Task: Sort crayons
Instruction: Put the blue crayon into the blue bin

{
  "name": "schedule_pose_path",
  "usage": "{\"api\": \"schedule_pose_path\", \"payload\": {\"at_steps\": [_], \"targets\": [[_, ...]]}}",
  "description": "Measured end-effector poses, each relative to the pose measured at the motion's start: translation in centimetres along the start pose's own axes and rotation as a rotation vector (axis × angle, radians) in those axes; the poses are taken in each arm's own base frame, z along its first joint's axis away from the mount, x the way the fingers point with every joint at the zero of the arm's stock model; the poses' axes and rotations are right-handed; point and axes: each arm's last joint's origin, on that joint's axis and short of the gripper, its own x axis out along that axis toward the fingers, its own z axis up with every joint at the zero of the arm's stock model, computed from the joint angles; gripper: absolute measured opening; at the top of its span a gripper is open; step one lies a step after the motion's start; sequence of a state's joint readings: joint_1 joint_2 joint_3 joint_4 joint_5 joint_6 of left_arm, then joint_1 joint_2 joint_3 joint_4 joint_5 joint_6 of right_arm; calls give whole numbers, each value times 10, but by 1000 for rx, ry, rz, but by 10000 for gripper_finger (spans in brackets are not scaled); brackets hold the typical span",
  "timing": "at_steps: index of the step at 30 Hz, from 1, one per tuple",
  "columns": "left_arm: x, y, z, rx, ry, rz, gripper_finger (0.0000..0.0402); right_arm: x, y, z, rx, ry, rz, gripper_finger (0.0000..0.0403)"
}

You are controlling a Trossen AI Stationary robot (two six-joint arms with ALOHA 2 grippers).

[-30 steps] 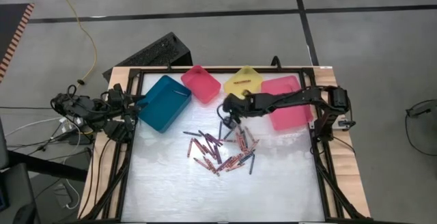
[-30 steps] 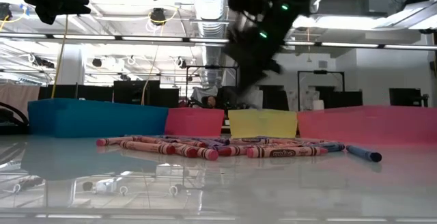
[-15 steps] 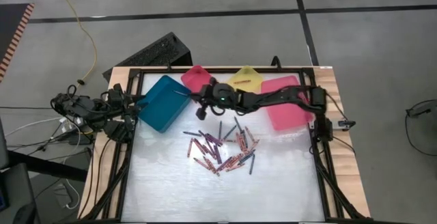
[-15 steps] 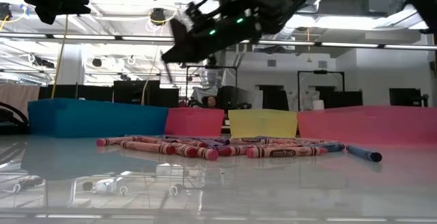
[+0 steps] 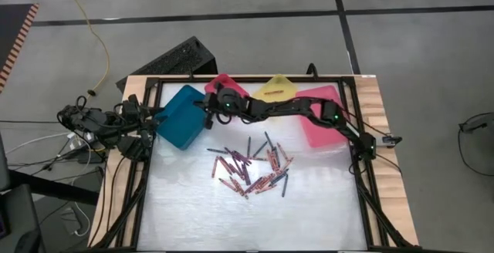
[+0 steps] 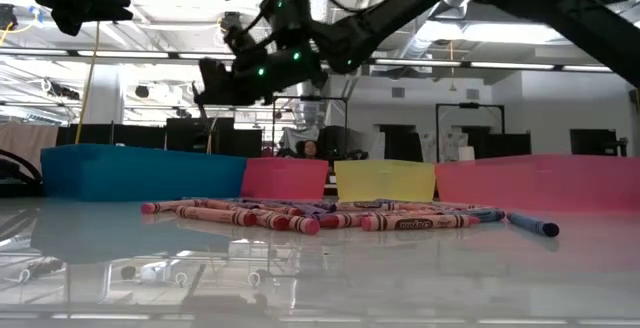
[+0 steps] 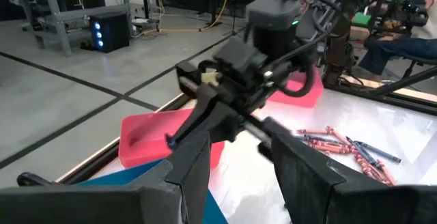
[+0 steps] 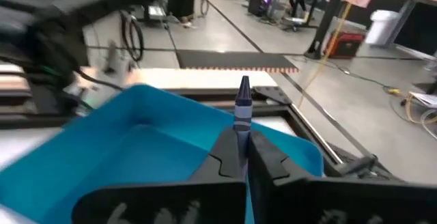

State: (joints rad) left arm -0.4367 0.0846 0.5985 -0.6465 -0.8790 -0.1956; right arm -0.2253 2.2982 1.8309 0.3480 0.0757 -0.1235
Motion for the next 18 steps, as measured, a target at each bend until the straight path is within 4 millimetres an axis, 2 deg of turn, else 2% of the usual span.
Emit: {"api": "schedule_pose_path", "payload": {"at_steps": [5,11,14,18], "targets": [[0,0,0,0,0,0,145,12,-12,-18,27,34,-22,27],[0,0,0,-1,-1,0,145,14,-20,-27,45,88,-31,66],[0,0,0,-1,-1,0,145,12,-22,-24,33,102,-28,80],[0,0,0,-1,-1,0,145,2,-19,-4,11,115,16,89]]}}
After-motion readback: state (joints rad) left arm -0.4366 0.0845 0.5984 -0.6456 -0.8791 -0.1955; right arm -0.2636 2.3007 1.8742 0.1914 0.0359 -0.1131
